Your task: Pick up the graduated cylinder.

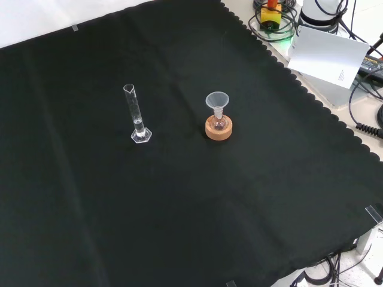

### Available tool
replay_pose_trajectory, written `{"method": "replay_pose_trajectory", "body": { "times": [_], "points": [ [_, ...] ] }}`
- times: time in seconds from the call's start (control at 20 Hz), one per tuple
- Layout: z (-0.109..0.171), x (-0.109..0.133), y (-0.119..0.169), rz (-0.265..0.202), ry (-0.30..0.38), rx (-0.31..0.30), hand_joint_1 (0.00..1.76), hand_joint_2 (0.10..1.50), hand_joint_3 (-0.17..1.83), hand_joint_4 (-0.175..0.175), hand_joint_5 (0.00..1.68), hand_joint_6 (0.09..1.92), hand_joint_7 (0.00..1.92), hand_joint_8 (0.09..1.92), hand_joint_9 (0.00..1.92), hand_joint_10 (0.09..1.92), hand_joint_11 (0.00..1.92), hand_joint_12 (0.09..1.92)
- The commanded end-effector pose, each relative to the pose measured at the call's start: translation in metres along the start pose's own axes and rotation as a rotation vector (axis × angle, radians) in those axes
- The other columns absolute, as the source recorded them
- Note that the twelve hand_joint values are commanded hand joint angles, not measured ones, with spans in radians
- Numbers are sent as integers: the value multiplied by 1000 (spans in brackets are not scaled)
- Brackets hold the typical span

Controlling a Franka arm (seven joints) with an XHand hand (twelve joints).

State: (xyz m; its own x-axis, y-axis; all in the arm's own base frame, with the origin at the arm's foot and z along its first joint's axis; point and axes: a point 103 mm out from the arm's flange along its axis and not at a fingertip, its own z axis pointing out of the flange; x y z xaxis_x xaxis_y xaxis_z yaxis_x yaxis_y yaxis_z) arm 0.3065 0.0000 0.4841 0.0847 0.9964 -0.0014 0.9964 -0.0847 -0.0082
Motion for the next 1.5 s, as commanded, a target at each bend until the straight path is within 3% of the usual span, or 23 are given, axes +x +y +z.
{"method": "replay_pose_trajectory", "body": {
  "times": [0.05, 0.35, 0.6, 0.8, 1.2, 1.3, 1.5],
  "points": [
    [0, 0, 0, -1, -9, -12, 19, 1122, 562, 11, 86, 168, 0, 423, 168, 640, 97, 1321],
    [1, 7, 1, 3, -21, -15, 0, 1222, 382, 11, 141, 87, 0, 403, 165, 643, 64, 1376],
    [9, -9, 11, 22, -5, 1, 0, 1234, 361, 10, 150, 87, 1, 412, 168, 643, 61, 1377],
    [26, -17, 25, 24, 18, -41, 4, 1244, 343, 7, 177, 87, 23, 435, 189, 647, 64, 1380],
    [69, -21, 69, -5, 62, -58, 80, 1244, 288, -3, 224, 87, 101, 507, 269, 655, 96, 1379],
    [83, -25, 87, -24, 58, -55, 117, 1227, 274, -6, 230, 87, 123, 524, 293, 657, 111, 1378],
    [113, -41, 129, -59, 121, -67, 223, 1175, 248, -15, 268, 87, 194, 567, 350, 662, 144, 1381]
  ]
}}
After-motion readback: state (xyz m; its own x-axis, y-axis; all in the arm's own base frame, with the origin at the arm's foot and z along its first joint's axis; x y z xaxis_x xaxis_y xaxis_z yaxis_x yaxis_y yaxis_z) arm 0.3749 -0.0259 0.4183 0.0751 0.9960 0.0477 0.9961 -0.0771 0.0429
